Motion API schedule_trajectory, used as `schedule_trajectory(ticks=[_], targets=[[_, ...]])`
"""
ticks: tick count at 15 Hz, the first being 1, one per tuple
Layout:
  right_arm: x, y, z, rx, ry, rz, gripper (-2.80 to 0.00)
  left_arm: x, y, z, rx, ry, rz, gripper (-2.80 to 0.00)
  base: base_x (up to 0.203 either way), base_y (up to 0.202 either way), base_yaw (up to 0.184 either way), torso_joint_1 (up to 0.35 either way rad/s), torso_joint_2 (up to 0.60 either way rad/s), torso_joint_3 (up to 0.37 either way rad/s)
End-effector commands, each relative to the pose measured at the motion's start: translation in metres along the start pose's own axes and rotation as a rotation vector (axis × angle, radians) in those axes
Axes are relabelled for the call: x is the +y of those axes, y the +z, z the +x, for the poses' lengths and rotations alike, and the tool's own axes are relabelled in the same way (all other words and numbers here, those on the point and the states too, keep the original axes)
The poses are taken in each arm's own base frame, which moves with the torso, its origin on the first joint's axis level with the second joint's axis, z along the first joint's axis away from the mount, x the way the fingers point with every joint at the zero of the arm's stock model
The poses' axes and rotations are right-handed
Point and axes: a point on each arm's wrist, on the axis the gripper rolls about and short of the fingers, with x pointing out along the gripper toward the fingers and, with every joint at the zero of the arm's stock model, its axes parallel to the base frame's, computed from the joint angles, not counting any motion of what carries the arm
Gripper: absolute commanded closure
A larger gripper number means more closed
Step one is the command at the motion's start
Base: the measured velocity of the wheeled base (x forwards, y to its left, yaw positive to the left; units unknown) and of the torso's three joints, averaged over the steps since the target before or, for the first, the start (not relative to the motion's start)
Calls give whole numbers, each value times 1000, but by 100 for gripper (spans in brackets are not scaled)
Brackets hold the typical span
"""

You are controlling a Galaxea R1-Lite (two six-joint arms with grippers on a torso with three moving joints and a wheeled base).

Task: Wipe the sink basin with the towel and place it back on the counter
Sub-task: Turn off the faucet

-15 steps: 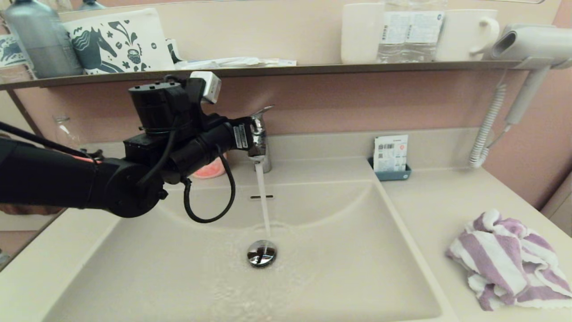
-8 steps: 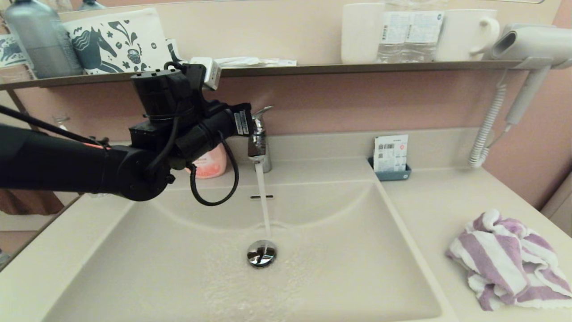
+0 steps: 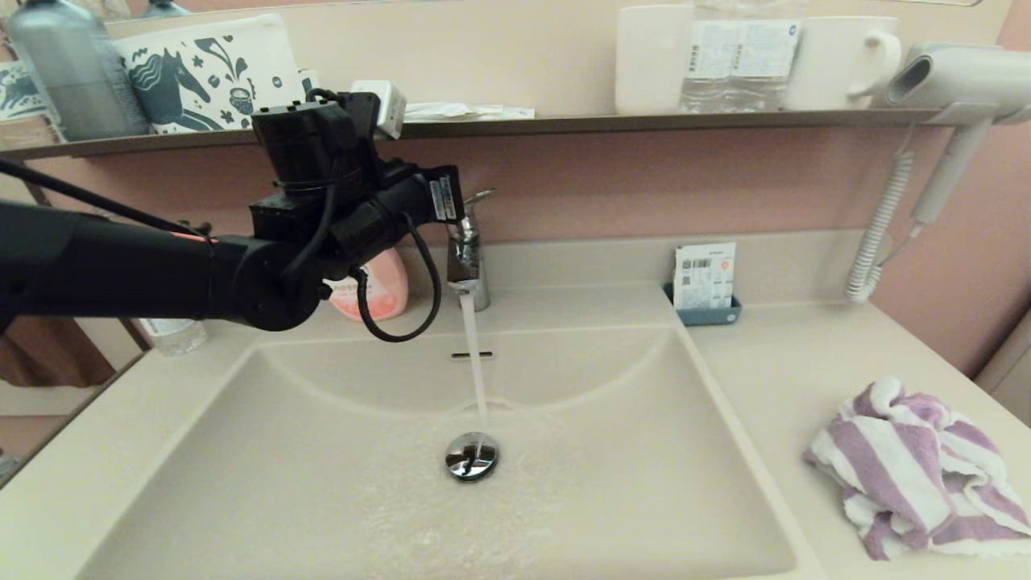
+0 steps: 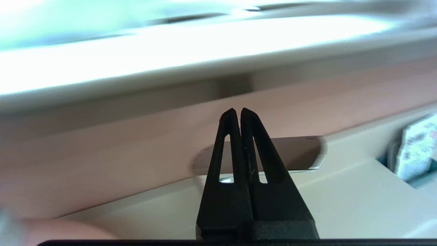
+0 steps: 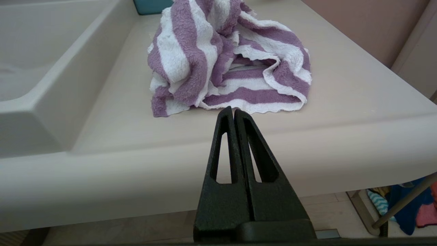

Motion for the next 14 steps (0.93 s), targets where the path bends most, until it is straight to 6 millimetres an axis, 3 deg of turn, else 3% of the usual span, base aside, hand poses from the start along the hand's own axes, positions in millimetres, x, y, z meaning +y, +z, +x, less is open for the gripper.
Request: schedule_trajectory(ticks=[1, 6, 14], targets=[[0, 0, 0, -1, 0, 0, 0, -8, 1, 1, -8, -18, -2, 0, 0, 0, 0, 0, 0, 0], [0, 0, 0, -1, 0, 0, 0, -28, -6, -1, 13, -66, -8, 0, 0, 0, 0, 0, 0, 0], [0, 0, 0, -1, 0, 0, 0, -33, -22, 1, 60, -77, -6, 0, 0, 0, 0, 0, 0, 0]])
